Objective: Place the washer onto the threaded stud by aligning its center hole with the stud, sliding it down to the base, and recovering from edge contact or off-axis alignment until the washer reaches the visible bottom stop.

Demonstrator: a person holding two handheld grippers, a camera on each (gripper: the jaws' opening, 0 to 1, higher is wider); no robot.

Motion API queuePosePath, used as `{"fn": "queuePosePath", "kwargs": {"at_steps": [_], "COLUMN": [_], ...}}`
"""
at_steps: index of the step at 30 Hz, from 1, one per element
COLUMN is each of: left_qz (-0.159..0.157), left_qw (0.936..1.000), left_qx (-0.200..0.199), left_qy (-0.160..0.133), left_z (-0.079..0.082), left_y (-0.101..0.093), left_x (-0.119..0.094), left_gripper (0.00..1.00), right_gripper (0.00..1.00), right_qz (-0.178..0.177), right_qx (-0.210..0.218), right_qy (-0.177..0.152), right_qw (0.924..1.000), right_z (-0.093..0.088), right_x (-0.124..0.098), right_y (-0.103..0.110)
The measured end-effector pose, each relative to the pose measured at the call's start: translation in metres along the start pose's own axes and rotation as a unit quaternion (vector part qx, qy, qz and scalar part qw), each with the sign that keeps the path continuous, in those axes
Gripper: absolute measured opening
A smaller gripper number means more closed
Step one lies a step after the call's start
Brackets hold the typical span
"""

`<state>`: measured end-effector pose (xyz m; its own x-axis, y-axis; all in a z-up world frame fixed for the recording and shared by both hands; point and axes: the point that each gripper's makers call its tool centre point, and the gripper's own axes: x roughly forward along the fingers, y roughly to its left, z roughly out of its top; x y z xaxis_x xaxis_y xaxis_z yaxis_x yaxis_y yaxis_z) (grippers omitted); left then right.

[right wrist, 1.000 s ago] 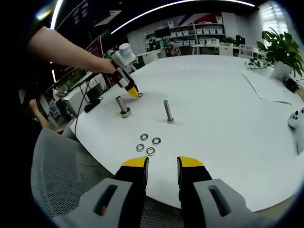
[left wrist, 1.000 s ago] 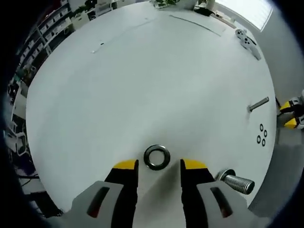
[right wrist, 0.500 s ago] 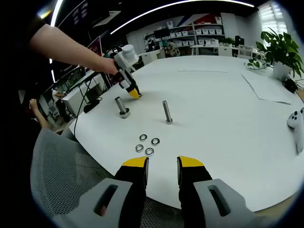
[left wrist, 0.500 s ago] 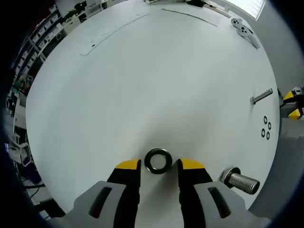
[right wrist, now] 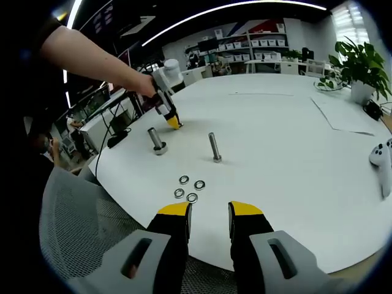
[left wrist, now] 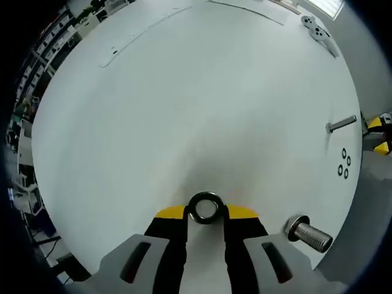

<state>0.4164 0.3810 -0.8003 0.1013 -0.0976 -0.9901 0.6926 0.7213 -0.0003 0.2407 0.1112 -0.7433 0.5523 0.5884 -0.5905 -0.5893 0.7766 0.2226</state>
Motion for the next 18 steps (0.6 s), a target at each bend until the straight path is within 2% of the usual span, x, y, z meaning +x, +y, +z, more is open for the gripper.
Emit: {"fn": "queuePosePath", "kwargs": {"at_steps": [5, 10, 18], "left_qz": [-0.003, -0.008, -0.006], "left_qw": [0.9999, 1.0000, 0.9999], "left_qx": [-0.012, -0.003, -0.011], "left_qy": [0.001, 0.001, -0.002], "left_z": [0.0000, -0.0007, -0.0014], "left_y": [0.0026, 0.0008, 0.0013], "left_x": [-0.0011, -0.0014, -0.0015], "left_gripper": [0.21, 0.21, 0.20], "right_gripper": [0.27, 0.27, 0.27], "right_qz": [-0.001, -0.001, -0.001], "right_qx": [-0.001, -0.001, -0.001], "right_qy": [0.003, 0.006, 0.007], "right_qw": [1.0000, 1.0000, 1.0000], "right_z": [-0.0009, -0.0016, -0.0023], "right_x": [0.0003, 0.0005, 0.0005], "right_y": [-0.0005, -0.0003, -0.0007]}}
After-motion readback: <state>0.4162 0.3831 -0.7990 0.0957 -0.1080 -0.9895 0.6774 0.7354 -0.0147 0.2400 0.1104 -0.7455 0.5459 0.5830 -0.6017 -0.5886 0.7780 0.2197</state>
